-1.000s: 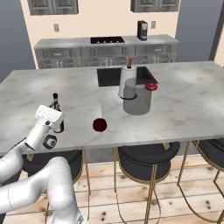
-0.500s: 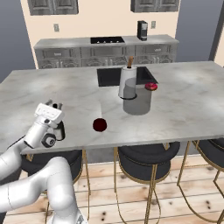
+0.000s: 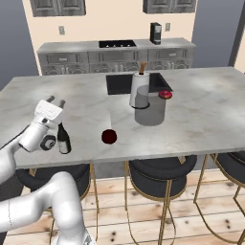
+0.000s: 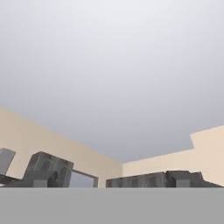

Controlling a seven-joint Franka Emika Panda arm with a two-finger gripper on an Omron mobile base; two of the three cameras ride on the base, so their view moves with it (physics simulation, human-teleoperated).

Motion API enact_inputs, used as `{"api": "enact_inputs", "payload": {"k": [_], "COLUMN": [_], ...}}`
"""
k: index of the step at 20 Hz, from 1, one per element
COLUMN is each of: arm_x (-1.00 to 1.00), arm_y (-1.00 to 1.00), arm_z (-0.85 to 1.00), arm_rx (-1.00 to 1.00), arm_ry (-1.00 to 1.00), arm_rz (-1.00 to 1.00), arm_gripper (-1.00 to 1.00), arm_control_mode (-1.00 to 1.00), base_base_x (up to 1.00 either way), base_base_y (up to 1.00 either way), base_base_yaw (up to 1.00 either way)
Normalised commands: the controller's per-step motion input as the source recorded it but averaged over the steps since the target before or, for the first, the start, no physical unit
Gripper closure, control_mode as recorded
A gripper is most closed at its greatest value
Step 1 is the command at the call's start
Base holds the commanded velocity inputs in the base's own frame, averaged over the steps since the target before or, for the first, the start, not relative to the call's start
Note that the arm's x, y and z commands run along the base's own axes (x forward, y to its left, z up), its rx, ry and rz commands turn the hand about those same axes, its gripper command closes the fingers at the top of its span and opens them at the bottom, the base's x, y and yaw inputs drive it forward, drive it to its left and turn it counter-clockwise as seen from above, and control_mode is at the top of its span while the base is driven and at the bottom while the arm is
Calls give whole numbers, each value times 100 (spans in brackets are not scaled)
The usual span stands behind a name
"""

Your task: Open the cabinet directly in front. Then move the wine and the mug to the dining counter with the jar on it.

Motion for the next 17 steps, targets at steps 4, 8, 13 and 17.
{"api": "enact_inputs", "payload": {"k": [4,8,13,17], "arm_x": [-100,-100,-100,-50], "arm_y": [-18,-87,-100,-33], "arm_z": [97,30,0,-14], "arm_rx": [2,6,10,3], "arm_ry": [16,2,-5,-2], "arm_rz": [-10,-1,0,-4], "arm_gripper": [-100,-100,-100,-100], "arm_control_mode": [-100,-100,-100,-100], "base_base_x": [0,0,0,0], "base_base_y": [0,0,0,0], "base_base_yaw": [0,0,0,0]}}
